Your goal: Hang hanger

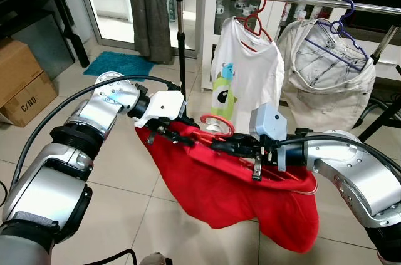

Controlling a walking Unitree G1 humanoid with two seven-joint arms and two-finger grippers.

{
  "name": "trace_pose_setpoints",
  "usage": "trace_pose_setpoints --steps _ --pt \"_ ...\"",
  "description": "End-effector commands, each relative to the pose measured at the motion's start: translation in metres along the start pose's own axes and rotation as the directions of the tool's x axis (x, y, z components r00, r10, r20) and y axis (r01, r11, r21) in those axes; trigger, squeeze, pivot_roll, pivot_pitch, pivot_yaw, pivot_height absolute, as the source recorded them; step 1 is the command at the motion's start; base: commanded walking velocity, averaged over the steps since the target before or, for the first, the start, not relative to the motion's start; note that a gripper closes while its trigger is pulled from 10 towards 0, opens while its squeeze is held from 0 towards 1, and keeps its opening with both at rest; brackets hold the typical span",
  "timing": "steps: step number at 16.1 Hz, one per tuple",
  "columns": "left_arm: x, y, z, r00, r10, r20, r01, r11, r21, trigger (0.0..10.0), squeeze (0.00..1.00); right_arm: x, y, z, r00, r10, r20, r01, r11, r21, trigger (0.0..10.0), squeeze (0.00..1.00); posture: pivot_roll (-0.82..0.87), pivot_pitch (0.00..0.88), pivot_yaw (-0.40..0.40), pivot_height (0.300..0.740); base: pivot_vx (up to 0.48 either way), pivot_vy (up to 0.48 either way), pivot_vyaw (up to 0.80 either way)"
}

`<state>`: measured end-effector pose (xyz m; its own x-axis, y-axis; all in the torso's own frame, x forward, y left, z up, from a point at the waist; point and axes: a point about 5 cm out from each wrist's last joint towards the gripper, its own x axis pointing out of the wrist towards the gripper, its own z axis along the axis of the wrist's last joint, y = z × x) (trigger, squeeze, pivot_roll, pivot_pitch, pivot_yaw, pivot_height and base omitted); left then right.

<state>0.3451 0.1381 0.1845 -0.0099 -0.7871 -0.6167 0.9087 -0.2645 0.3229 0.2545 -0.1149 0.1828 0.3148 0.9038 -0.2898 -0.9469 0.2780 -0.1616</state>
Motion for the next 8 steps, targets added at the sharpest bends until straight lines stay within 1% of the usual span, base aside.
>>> trace_pose_setpoints --steps 1,4,8 --pt "-0.0016 0.0051 0.0021 0.999 0.046 0.0 -0.046 0.999 0.003 0.0 0.0 0.001 -0.0001 0.0196 0.997 0.027 0.07 -0.023 0.998 -0.06 10.0 0.0 -0.12 0.0 0.019 0.74 0.0 0.0 0.0" --pt "-0.0046 -0.0009 -0.0014 0.999 0.03 0.04 -0.029 0.999 -0.029 0.0 0.0 -0.0001 -0.0014 0.0199 0.997 0.021 0.074 -0.017 0.999 -0.052 10.0 0.0 -0.12 0.0 0.018 0.74 0.0 0.0 0.0" --pt "-0.0044 -0.0033 -0.0024 0.998 0.026 0.061 -0.023 0.999 -0.042 0.0 0.0 -0.0009 -0.0021 0.0195 0.997 0.017 0.075 -0.013 0.999 -0.051 10.0 0.0 -0.12 0.0 0.014 0.74 0.0 0.0 0.0"
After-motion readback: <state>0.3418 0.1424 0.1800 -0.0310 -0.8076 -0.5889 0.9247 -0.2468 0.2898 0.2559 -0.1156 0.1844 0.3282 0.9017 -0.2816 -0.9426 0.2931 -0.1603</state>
